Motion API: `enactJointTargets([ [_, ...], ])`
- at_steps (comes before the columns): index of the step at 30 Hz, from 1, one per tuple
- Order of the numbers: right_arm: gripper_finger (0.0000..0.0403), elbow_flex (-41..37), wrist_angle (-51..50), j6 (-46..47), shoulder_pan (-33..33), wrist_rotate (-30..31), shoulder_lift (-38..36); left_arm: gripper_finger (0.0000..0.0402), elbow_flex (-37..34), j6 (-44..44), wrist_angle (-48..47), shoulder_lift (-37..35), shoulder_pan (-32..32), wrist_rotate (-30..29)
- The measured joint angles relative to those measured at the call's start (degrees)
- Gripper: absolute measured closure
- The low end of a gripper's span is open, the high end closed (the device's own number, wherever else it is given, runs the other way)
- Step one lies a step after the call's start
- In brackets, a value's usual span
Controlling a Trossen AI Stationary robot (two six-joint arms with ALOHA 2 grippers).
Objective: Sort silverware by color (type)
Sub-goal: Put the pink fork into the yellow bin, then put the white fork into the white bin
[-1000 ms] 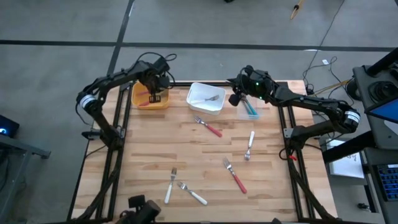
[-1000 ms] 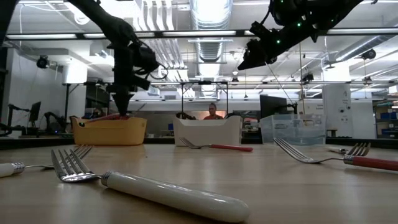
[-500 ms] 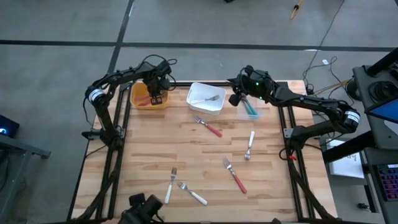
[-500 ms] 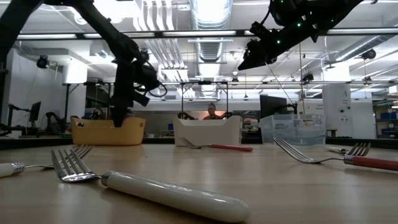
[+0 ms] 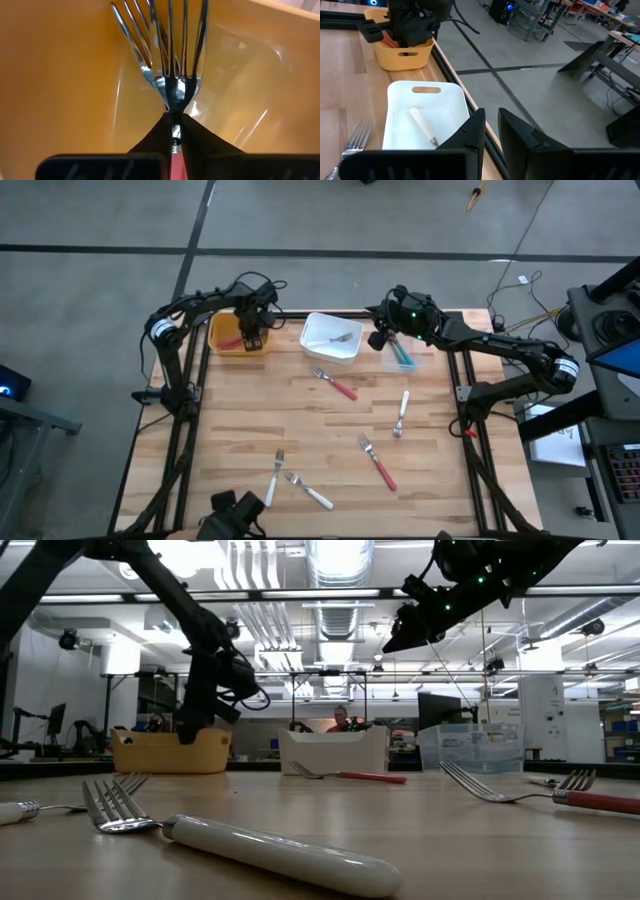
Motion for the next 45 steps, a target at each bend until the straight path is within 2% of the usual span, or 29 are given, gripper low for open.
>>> enactJointTargets([
  [8, 0.036, 0.0, 0.0, 0.23, 0.02, 0.0, 0.0, 0.0352, 0.0, -0.82, 0.72, 0.5, 0.07, -0.54],
  [14, 0.036, 0.0, -0.58, 3.73, 0.02, 0.0, 0.0, 0.0343, 0.0, -2.37, 0.6, -1.51, 0.04, -1.05],
  [19, 0.036, 0.1, -4.27, 12.12, 0.02, 0.01, 0.0, 0.0343, 0.0, -6.5, -0.09, -5.7, -0.51, -0.39],
  [24, 0.036, 1.09, -9.75, 23.95, 1.01, -0.46, -0.09, 0.0343, -0.07, -10.59, 1.17, -12.72, -1.05, 6.71],
  [30, 0.036, 4.42, -18.46, 28.93, 5.48, -0.48, -0.11, 0.0343, -5.12, -11.7, 11.76, -24.48, -3.3, 8.13],
  [38, 0.036, 12.19, -32.52, 33.11, 11.79, -0.44, -0.11, 0.0342, -18.4, -17.6, 28.79, -40.8, -8.75, 8.15],
  [45, 0.036, 17.97, -42.31, 37.72, 15.48, -0.44, -0.11, 0.0342, -29.65, -21.1, 44.33, -50.77, -13.79, 8.15],
])
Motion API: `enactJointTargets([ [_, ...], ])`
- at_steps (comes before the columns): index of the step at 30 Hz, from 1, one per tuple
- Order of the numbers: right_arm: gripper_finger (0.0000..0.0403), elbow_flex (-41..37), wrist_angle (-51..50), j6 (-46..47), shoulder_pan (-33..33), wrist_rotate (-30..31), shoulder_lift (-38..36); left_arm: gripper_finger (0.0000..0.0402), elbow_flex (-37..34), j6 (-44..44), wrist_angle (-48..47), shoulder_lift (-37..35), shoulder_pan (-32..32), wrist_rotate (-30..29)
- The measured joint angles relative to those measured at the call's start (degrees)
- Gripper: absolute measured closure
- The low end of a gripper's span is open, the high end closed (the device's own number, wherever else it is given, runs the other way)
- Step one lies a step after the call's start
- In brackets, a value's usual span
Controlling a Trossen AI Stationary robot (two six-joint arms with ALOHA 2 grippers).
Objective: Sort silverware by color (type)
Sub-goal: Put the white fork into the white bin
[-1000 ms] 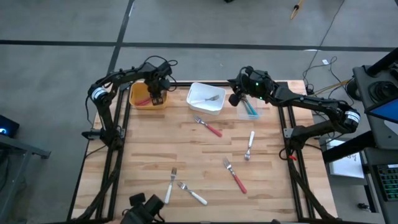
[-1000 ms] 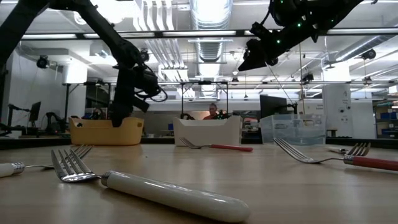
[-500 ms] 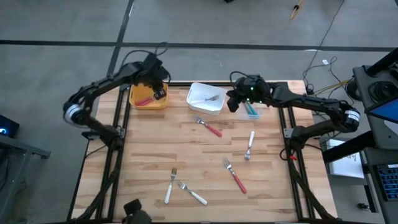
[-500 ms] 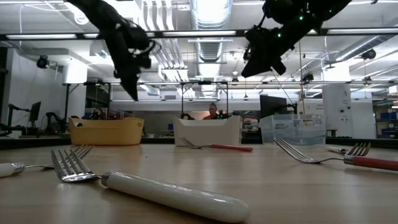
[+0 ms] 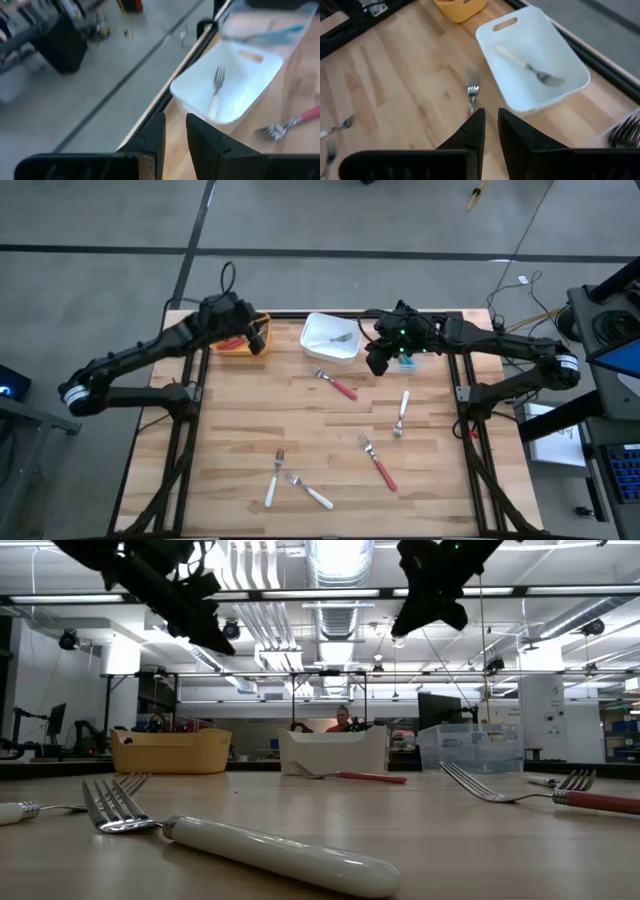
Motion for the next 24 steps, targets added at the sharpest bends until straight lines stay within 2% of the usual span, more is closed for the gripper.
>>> enactJointTargets([
  [6, 0.036, 2.2, -8.73, 5.9, 2.53, -0.06, 0.0, 0.0342, -5.56, -1.52, 7.93, -3.68, -1.64, -0.01],
  [10, 0.036, 2.16, -15.89, 4.67, 4.06, -1.49, 0.0, 0.0342, -6.13, -2.2, 9.06, -3.85, -1.64, -0.04],
  [16, 0.036, 1.06, -29.11, -8.01, 5.22, -1.49, 0.0, 0.0342, -5.92, -2.22, 9.27, -3.11, -1.64, -0.07],
  [24, 0.036, -3.92, -30.33, -29.98, 6.27, -1.47, -0.02, 0.0342, -5.98, -2.0, 9.47, -2.29, -1.64, -0.07],
])
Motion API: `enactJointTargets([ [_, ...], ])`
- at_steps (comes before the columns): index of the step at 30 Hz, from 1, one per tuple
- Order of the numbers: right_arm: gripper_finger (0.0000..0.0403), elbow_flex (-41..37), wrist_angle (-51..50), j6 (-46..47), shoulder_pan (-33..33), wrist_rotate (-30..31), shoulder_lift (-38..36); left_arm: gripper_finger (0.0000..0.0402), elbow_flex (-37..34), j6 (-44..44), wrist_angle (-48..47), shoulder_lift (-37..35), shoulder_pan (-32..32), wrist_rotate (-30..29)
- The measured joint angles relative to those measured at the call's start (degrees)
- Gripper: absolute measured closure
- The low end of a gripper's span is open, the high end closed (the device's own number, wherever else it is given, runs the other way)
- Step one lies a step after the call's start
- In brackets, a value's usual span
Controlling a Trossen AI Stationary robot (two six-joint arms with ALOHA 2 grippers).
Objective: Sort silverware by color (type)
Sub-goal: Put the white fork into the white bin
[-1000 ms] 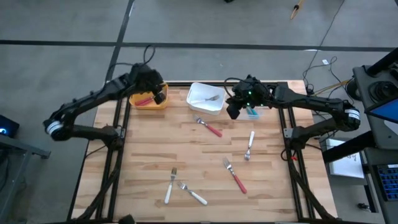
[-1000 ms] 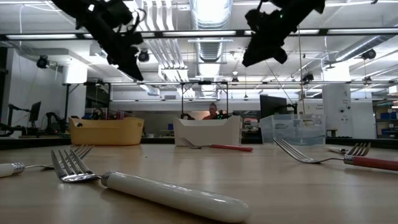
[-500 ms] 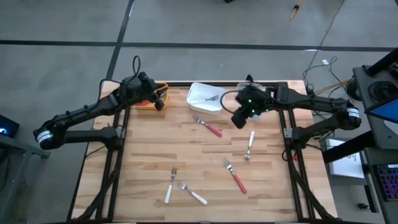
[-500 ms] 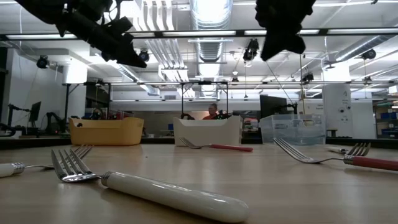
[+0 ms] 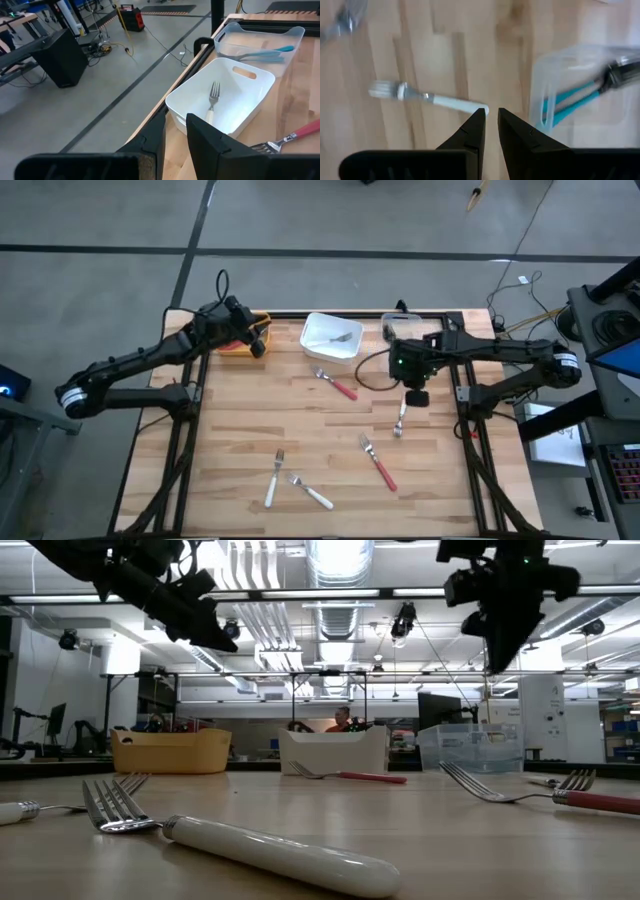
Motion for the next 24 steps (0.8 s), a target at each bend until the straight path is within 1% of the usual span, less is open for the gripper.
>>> enactJointTargets([
  [7, 0.036, -5.37, 6.24, -7.96, 1.22, 0.2, 0.01, 0.0342, 0.0, 0.01, 0.0, 1.63, 0.0, -0.06],
  [13, 0.0356, -8.34, 8.93, -15.59, 3.64, 0.79, 0.02, 0.0342, -0.02, 0.02, 0.65, 3.52, 0.02, -0.07],
  [15, 0.0346, -9.34, 9.59, -18.36, 5.09, 0.95, 0.02, 0.0342, -0.02, -0.38, 1.15, 4.03, 0.02, -0.07],
  [20, 0.0302, -10.64, 10.79, -23.08, 8.1, 5.03, 1.09, 0.0342, -0.04, -0.59, 3.66, 4.94, 0.02, -0.06],
  [24, 0.0279, -10.66, 10.98, -29.01, 10.44, 4.97, 3.91, 0.0342, -0.04, -0.58, 5.28, 5.06, 0.02, -0.06],
])
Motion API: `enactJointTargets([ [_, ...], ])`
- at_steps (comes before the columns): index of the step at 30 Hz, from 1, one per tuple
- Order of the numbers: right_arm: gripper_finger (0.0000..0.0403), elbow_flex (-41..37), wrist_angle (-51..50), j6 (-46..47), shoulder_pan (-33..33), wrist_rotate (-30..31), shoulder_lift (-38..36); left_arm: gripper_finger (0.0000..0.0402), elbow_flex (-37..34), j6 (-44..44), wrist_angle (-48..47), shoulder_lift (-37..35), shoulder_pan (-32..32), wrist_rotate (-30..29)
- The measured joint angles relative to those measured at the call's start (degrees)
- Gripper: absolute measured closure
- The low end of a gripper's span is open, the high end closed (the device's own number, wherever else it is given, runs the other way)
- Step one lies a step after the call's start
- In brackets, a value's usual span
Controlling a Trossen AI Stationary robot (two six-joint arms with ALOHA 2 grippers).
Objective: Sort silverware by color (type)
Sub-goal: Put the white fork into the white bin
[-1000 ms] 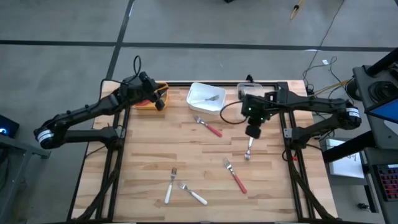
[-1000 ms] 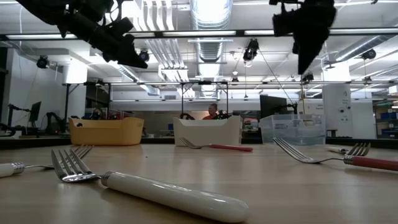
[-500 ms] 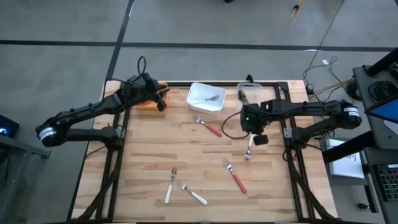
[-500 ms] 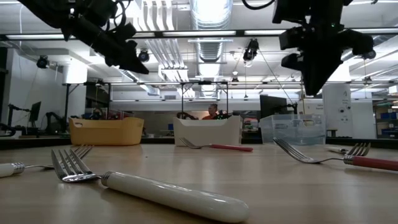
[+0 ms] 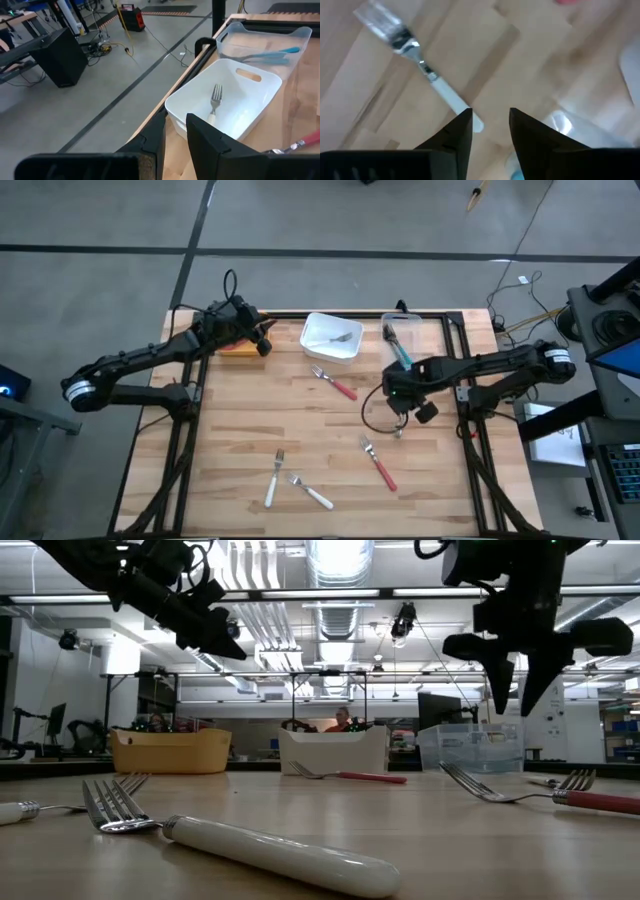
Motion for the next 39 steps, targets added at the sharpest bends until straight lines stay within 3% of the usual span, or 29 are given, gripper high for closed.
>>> enactJointTargets([
  [6, 0.0275, 0.0, 0.33, -6.99, 3.11, -0.55, 6.67, 0.0342, 0.0, 0.74, 0.28, 0.0, 0.0, 0.0],
  [13, 0.0276, 0.0, 0.31, -7.95, 4.14, -0.63, 15.01, 0.0342, 0.0, 1.39, 0.27, 0.0, 0.0, 0.0],
  [24, 0.028, 0.04, 1.33, -12.85, 4.12, -0.31, 21.02, 0.0342, 0.0, 1.72, 0.23, 0.0, 0.0, 0.02],
  [39, 0.0366, -0.04, 3.33, -12.58, 4.05, -0.71, 22.1, 0.0342, 0.0, 2.97, 0.23, 0.0, 0.0, 0.0],
])
